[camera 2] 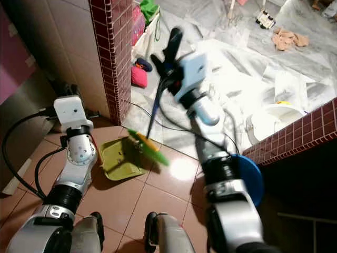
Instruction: Sweep floor
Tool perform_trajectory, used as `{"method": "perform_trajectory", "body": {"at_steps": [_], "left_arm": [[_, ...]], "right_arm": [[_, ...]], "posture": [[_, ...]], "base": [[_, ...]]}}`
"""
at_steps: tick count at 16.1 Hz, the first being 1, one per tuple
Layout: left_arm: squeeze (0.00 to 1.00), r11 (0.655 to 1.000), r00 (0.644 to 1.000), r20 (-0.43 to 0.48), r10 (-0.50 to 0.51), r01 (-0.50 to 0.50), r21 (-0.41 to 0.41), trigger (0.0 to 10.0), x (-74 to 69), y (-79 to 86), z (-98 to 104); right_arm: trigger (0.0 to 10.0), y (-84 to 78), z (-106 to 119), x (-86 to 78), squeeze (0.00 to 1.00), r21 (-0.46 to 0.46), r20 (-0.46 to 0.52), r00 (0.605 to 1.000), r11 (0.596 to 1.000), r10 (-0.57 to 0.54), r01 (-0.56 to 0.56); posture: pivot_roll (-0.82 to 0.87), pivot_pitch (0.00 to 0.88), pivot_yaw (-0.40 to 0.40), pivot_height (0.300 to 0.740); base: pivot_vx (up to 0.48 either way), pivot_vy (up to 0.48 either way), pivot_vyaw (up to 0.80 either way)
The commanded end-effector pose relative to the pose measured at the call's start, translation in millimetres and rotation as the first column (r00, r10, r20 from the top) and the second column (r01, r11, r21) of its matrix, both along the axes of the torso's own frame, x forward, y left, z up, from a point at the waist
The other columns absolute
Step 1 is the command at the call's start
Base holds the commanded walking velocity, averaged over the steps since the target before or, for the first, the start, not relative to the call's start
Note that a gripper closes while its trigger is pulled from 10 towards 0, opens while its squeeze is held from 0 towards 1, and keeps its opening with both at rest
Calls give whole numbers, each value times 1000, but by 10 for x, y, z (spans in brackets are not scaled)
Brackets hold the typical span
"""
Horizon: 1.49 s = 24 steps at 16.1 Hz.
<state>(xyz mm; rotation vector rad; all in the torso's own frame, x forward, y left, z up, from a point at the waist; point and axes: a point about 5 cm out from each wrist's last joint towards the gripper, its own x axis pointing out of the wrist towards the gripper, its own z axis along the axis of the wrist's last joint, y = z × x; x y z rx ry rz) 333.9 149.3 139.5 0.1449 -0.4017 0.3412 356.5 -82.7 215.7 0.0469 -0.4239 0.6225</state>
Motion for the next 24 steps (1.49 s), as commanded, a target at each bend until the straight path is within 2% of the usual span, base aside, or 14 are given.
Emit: {"method": "perform_trajectory", "body": {"at_steps": [1,4,7,10,11,13,14,15,16,19,22,24], "left_arm": [[0,999,998,-58,-26,27,18,10000,-25,-49,-116],[0,1000,998,-61,-29,30,10,10000,-18,-71,-115],[0,1000,998,-65,-26,26,5,10000,-17,-58,-123],[0,1000,997,-71,-20,21,3,10000,-7,-47,-128],[0,1000,997,-74,-19,19,2,10000,-4,-47,-135],[0,1000,997,-78,-16,17,3,10000,2,-50,-142],[0,1000,997,-77,-13,14,8,10000,5,-49,-138],[0,1000,998,-70,-9,10,17,10000,12,-42,-124],[0,999,998,-58,-6,8,36,10000,15,-31,-100],[0,997,999,-52,-16,20,79,10000,11,19,-86],[0,997,998,-58,-5,10,80,10000,0,52,-95],[0,997,998,-60,-15,20,74,10000,-9,44,-98]], "right_arm": [[10000,10,-153,-35,0,17,-24,999,1000,-23,24],[10000,208,-367,-153,0,41,-81,996,999,21,-18],[10000,341,-408,-232,0,93,-120,990,993,80,-69],[10000,338,-282,-222,0,163,-144,977,978,154,-130],[10000,309,-182,-221,0,185,-157,959,961,236,-206],[10000,228,2,-225,0,165,-135,933,936,334,-312],[10000,170,90,-209,0,114,-95,937,939,335,-324],[10000,71,217,-169,0,26,-18,956,956,292,-292],[10000,-15,303,-112,0,9,25,972,972,233,-233],[10000,-263,490,55,0,95,69,998,995,12,-18],[10000,-307,580,113,0,114,94,995,993,-38,27],[10000,-342,620,192,0,92,121,988,992,-92,81]], "posture": [[-82,220,-165,740],[-74,220,-164,740],[-74,215,-167,740],[-80,206,-172,740],[-86,200,-171,740],[-93,195,-168,740],[-96,191,-166,740],[-98,187,-163,740],[-99,183,-160,740],[-79,174,-153,740],[-62,169,-151,740],[-50,164,-151,740]], "base": [[0,0,0],[0,0,0],[0,0,0],[0,0,0],[0,0,0],[0,0,0],[0,0,0],[0,0,0],[0,0,0],[0,0,0],[0,0,0],[0,0,0]]}}
